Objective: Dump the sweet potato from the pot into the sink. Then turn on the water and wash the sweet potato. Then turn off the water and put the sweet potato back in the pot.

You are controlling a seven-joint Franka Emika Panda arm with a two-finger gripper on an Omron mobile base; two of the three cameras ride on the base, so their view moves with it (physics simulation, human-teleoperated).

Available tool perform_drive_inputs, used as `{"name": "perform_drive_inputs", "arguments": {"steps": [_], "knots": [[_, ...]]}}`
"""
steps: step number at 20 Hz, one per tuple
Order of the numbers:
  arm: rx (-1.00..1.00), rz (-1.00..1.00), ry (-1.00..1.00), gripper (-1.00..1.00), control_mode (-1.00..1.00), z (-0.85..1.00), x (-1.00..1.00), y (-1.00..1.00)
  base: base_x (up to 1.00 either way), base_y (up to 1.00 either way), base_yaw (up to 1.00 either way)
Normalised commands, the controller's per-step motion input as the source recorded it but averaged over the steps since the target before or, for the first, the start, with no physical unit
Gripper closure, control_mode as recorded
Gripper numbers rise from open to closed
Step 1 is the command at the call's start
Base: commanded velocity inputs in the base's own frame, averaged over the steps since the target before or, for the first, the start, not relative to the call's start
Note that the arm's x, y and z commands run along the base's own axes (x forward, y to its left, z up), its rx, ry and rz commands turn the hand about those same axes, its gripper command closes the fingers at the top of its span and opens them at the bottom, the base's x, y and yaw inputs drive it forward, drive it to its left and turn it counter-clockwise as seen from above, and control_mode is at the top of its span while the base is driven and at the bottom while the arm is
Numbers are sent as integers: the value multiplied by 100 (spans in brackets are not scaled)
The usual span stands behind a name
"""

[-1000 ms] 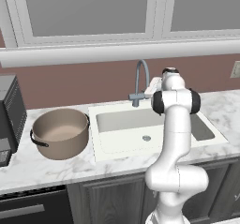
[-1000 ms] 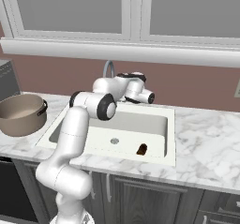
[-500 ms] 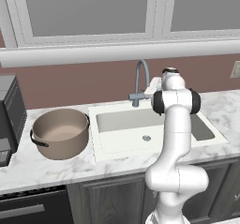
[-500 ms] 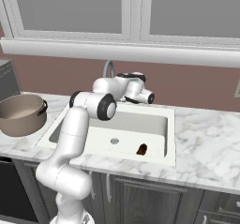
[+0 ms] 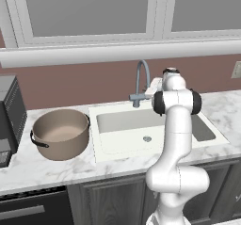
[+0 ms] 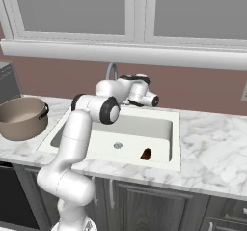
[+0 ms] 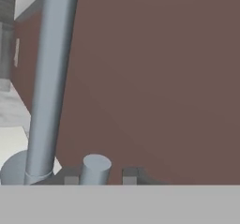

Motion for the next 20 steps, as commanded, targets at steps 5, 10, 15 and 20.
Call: {"name": "perform_drive_inputs", "arguments": {"steps": [5, 10, 15, 20], "knots": [[1, -2, 0, 100, -100, -1, 0, -6, 0, 0, 0], [3, -8, 0, 100, -100, -7, 0, -29, 0, 0, 0], [5, -12, 0, 100, -100, -11, 0, -39, 0, 0, 0], [5, -15, 2, 100, -100, -7, 0, -41, 0, 0, 0]]}}
